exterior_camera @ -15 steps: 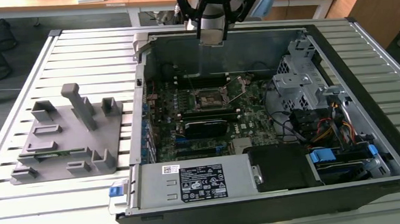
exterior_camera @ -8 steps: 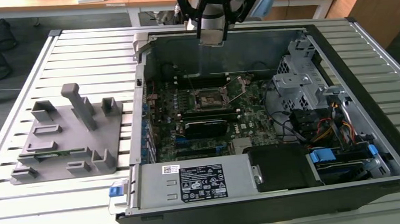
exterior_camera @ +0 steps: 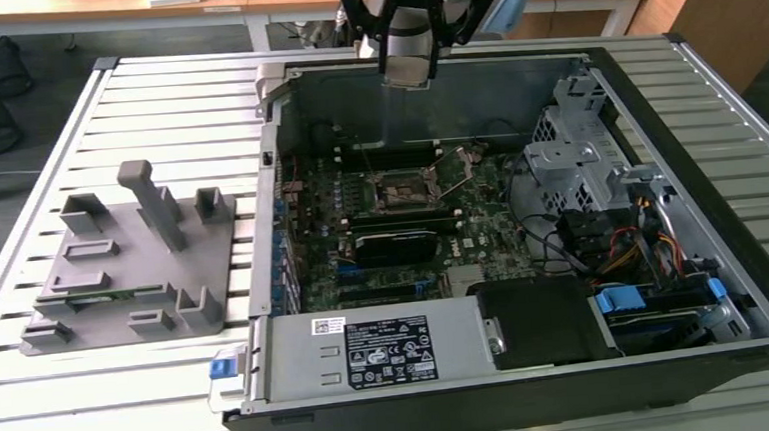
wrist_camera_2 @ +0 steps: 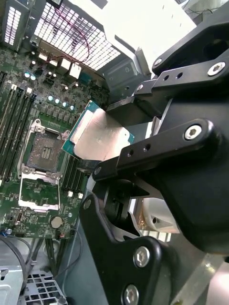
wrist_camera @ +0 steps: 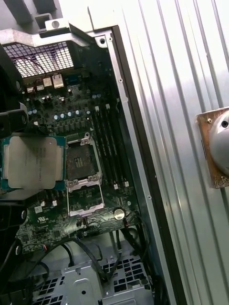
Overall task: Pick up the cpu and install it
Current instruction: 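Place the cpu into insertion slot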
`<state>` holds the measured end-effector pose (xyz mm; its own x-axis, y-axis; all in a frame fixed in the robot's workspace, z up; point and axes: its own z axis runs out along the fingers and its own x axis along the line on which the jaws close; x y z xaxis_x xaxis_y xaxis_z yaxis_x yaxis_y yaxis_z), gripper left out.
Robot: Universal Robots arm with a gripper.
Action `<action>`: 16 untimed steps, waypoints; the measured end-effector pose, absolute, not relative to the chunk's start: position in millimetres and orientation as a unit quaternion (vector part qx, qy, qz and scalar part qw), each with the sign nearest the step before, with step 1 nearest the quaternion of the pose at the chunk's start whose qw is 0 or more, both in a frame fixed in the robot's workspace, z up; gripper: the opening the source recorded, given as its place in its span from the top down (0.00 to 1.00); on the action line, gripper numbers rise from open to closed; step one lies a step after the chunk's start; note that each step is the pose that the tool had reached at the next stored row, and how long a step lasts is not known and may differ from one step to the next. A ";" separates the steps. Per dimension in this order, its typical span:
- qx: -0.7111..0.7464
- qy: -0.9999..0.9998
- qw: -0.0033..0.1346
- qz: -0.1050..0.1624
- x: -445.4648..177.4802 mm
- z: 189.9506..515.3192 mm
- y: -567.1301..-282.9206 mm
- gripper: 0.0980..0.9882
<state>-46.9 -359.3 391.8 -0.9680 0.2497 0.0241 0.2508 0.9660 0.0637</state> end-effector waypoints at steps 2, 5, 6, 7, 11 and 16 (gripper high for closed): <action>-0.131 -0.991 0.008 -0.033 -46.9 391.7 -359.3 0.52; -0.139 -0.990 0.008 -0.033 -46.9 391.7 -359.3 0.52; -0.141 -0.989 0.007 -0.033 -46.9 391.7 -359.3 0.52; -0.143 -0.989 0.007 -0.033 -46.9 391.6 -359.3 0.52; -0.153 -0.988 0.007 -0.033 -46.9 391.5 -359.3 0.52; -0.165 -0.986 0.007 -0.033 -46.9 391.4 -359.3 0.52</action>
<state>-46.9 -359.3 391.4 -0.9455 0.3246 0.0241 0.3255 0.9434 0.0637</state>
